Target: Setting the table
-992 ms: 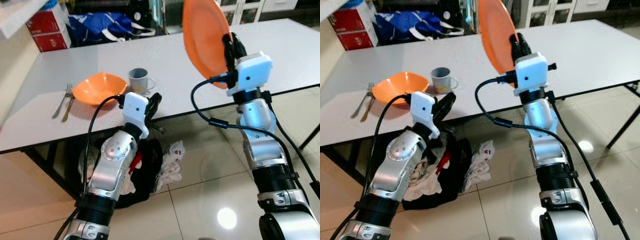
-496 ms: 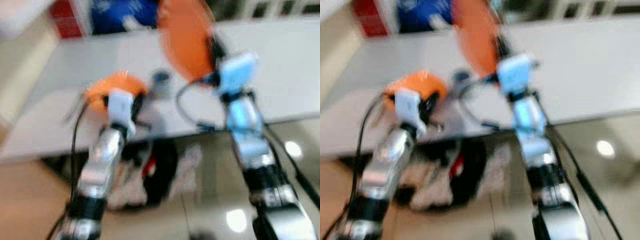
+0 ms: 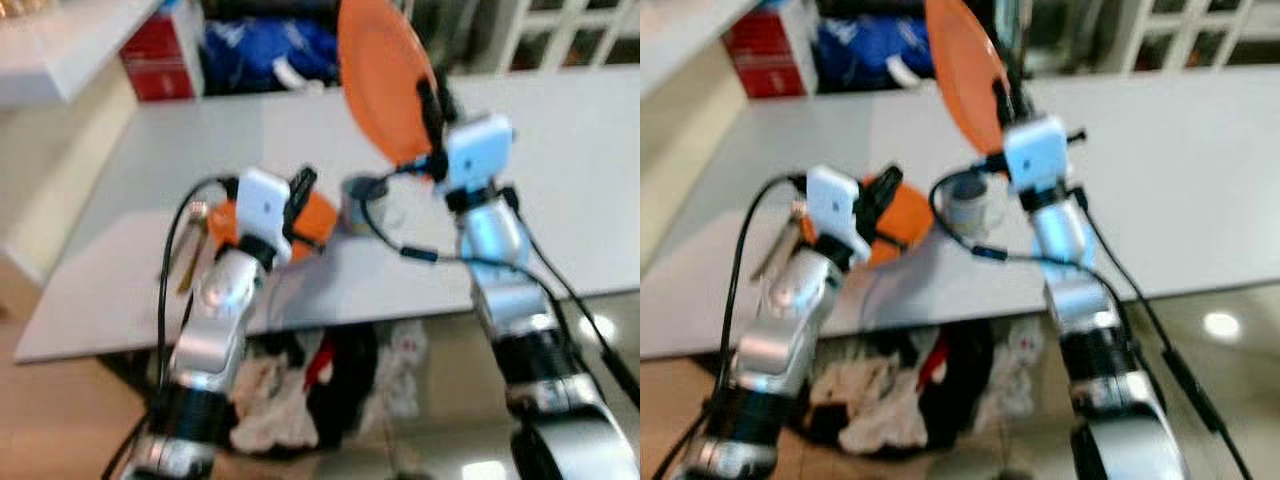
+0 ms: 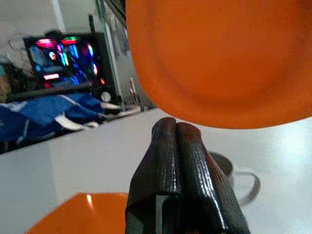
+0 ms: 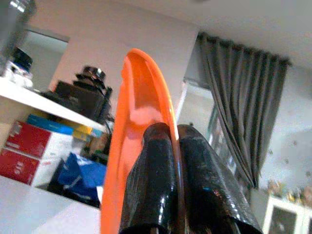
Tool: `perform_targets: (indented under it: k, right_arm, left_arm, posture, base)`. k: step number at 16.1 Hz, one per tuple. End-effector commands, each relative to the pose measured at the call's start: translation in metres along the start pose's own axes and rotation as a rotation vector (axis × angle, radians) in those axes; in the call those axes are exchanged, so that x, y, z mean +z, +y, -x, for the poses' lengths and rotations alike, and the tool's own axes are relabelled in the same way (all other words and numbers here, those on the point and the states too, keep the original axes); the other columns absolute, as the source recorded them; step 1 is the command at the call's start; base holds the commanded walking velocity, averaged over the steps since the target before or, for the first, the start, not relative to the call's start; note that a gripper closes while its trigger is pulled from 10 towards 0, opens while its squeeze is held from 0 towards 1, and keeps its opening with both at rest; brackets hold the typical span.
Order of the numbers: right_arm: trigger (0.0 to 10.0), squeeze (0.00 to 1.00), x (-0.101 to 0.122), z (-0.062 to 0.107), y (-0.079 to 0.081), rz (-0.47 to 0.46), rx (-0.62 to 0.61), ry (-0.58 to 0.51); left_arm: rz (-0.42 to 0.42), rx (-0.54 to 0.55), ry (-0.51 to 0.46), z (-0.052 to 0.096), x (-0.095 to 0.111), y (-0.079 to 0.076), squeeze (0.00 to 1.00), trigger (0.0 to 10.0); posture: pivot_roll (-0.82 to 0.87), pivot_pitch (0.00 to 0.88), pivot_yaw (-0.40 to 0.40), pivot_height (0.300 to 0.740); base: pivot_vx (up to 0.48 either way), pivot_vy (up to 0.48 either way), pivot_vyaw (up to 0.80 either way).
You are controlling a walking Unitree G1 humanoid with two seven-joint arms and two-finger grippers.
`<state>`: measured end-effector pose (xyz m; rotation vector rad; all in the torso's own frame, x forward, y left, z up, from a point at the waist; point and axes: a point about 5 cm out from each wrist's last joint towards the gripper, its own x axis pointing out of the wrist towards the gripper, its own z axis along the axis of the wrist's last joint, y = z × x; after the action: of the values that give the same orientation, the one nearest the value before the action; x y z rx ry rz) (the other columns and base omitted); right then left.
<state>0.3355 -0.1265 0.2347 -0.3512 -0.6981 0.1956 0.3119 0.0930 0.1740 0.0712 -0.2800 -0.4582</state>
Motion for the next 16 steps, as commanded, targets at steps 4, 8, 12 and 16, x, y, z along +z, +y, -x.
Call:
perform_targets:
  k: [4,8,12,16]
  right_arm:
    - [0.0,0.0,0.0106,-0.0099,-0.012,0.02,-0.05,-0.061]
    - [0.0,0.0,0.01,-0.0109,-0.0121,0.021,-0.048,-0.058]
    - [0.0,0.0,0.0091,-0.0111,-0.0138,0.031,-0.053,-0.056]
    - [0.0,0.0,0.0079,-0.0105,-0.0148,0.035,-0.054,-0.052]
  left_arm:
    - [-0.009,-0.005,0.002,-0.0035,0.0021,-0.0031,0.0,10.0]
    - [-0.006,-0.026,0.016,-0.003,0.0009,-0.0056,0.0,10.0]
    - [-0.01,-0.047,0.023,-0.0038,0.0011,-0.0092,0.0,10.0]
    - [-0.006,-0.048,0.023,-0.0047,0.0015,-0.0099,0.0,10.0]
  posture:
    - [-0.09,0.0,0.058,0.736]
    - [-0.09,0.0,0.054,0.736]
    - [-0.09,0.0,0.055,0.736]
    - [-0.09,0.0,0.054,0.736]
  base:
    - [0.0,0.0,0.0]
    - [0.443,0.0,0.0]
    - [0.477,0.0,0.0]
    - [0.48,0.0,0.0]
